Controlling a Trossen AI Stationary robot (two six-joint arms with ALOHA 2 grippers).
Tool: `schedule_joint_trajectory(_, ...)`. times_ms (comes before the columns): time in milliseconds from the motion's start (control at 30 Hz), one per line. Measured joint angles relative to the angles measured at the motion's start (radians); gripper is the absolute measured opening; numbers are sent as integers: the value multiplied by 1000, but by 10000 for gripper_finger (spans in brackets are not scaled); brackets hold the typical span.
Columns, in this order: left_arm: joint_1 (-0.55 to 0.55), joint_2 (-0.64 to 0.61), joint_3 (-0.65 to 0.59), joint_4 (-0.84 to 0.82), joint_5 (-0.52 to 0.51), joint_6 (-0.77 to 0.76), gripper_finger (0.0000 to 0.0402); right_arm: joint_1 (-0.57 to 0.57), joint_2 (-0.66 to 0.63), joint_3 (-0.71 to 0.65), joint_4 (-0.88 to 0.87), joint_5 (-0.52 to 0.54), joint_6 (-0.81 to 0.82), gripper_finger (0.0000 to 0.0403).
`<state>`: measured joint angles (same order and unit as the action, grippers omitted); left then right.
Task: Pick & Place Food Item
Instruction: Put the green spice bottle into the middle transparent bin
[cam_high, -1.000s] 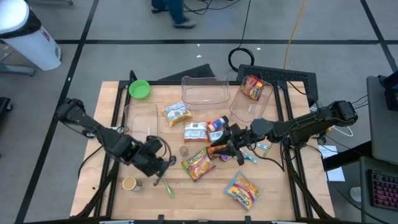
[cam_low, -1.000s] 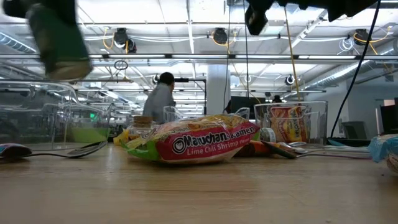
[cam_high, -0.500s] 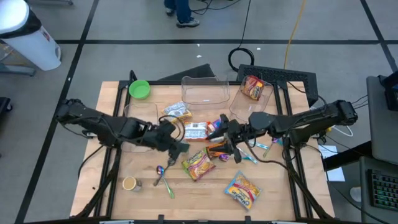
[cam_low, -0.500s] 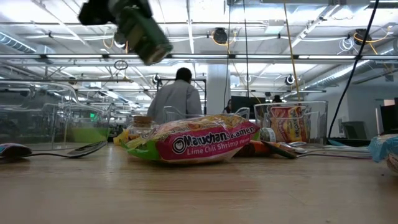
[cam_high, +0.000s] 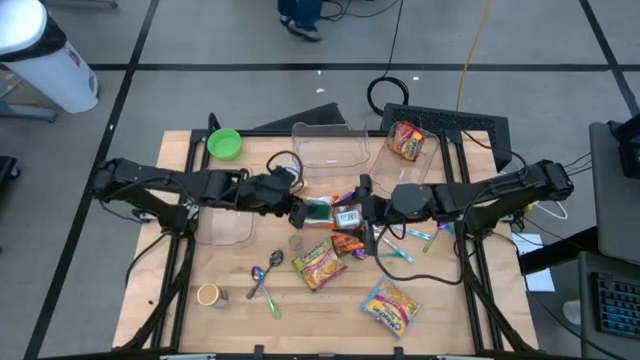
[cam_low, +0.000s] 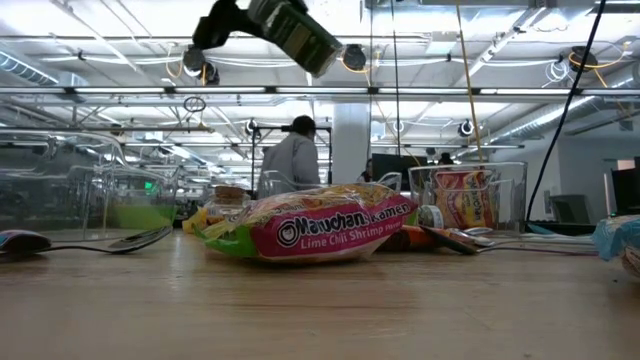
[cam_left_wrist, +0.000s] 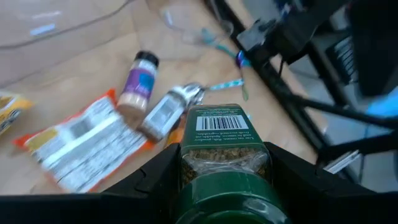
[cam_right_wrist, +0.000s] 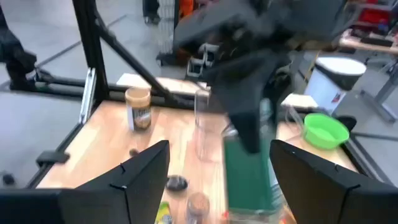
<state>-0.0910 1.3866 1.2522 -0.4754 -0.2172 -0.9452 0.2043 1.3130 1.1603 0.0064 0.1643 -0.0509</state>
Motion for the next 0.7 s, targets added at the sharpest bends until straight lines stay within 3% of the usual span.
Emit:
schedule_joint_trajectory(500,41,2,0,83,8,20,203,14,133,0,63,303,-21,263)
schedule_joint_trajectory(700,41,2,0,81,2,20,203,15,147,0,88,369,-18,263)
